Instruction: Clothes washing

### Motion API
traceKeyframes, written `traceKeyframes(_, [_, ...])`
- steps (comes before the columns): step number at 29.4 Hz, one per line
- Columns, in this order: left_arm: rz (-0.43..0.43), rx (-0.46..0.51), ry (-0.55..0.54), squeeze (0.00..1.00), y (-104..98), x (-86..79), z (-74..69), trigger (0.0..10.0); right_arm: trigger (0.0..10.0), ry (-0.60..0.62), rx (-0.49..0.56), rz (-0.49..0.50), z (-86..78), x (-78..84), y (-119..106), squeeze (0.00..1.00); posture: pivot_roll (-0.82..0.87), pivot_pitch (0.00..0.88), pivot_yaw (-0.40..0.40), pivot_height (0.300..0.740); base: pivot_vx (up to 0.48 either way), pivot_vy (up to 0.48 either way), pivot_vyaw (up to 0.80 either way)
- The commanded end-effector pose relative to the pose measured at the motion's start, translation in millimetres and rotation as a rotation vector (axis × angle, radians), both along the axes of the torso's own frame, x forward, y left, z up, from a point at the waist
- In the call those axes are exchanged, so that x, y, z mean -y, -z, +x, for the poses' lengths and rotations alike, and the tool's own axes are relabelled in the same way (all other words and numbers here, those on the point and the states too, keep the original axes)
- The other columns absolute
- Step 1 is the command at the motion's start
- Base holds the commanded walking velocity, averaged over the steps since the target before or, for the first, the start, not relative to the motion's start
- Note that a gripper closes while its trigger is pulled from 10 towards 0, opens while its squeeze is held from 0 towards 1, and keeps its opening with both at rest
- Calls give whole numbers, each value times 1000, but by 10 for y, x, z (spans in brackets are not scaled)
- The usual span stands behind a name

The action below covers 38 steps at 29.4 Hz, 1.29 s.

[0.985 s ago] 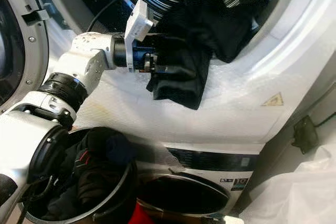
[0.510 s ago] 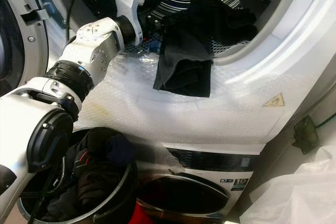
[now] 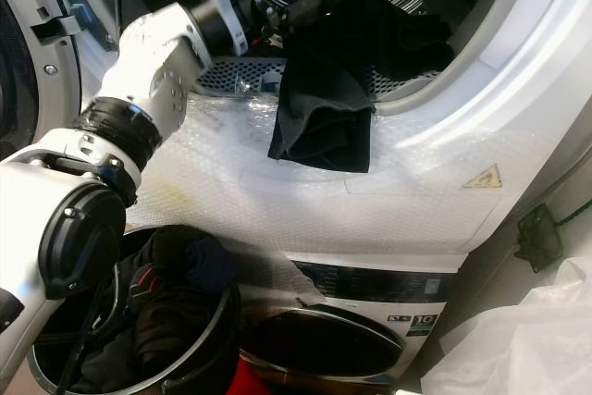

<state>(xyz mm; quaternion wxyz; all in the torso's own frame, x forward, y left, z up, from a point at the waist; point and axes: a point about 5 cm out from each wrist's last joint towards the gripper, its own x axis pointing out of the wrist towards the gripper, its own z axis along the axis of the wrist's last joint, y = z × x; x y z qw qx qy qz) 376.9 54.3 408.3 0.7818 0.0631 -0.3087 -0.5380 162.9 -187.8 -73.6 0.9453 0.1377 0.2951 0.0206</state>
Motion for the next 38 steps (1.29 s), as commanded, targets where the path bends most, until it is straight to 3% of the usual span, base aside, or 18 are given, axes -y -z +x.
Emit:
traceKeyframes(1, [145, -1, 215, 0, 111, 57, -95, 10000, 10000, -6, -11, 7, -6, -43, 15, 0, -184, 4, 97, 740, 0, 0, 0])
traceKeyframes(4, [248, -27, 317, 0, 257, 77, -125, 10000, 10000, -8, -11, 8, 10, -51, 12, 0, -181, 0, 97, 740, 0, 0, 0])
traceKeyframes(7, [398, -65, 343, 0, 514, 56, -102, 10000, 10000, -10, -12, 9, 17, -60, 12, 0, -177, 0, 99, 740, 0, 0, 0])
traceKeyframes(10, [412, -94, 326, 0, 598, 47, -76, 10000, 10000, -10, -16, 12, 7, -68, 18, 0, -178, 0, 101, 740, 0, 0, 0])
traceKeyframes(13, [415, -127, 243, 0, 706, 72, -19, 10000, 10000, -14, -20, 16, -4, -85, 26, 0, -183, 0, 102, 740, 0, 0, 0])
traceKeyframes(18, [359, -160, 97, 0, 668, 185, 52, 10000, 10000, -5, -13, 12, 4, -56, 16, 0, -195, 0, 113, 740, 0, 0, 0])
traceKeyframes(22, [330, -176, 53, 0, 626, 232, 71, 10000, 10000, 2, -11, 9, 0, -39, 14, 0, -198, 8, 117, 740, 0, 0, 0])
traceKeyframes(24, [281, -223, -65, 0, 590, 278, 130, 10000, 10000, 8, -13, 8, -24, -25, 20, 0, -208, 23, 125, 740, 0, 0, 0])
traceKeyframes(28, [267, -247, -142, 0, 590, 280, 169, 10000, 10000, 11, -15, 8, -45, -28, 27, 0, -217, 33, 131, 740, 0, 0, 0])
traceKeyframes(29, [251, -273, -255, 0, 616, 247, 228, 10000, 10000, 15, -19, 9, -72, -30, 37, 0, -223, 36, 132, 740, 0, 0, 0])
traceKeyframes(38, [124, -287, -532, 0, 546, 55, 350, 10000, 10000, 24, -23, 2, -140, 11, 48, 0, -244, 50, 130, 740, 0, 0, 0])
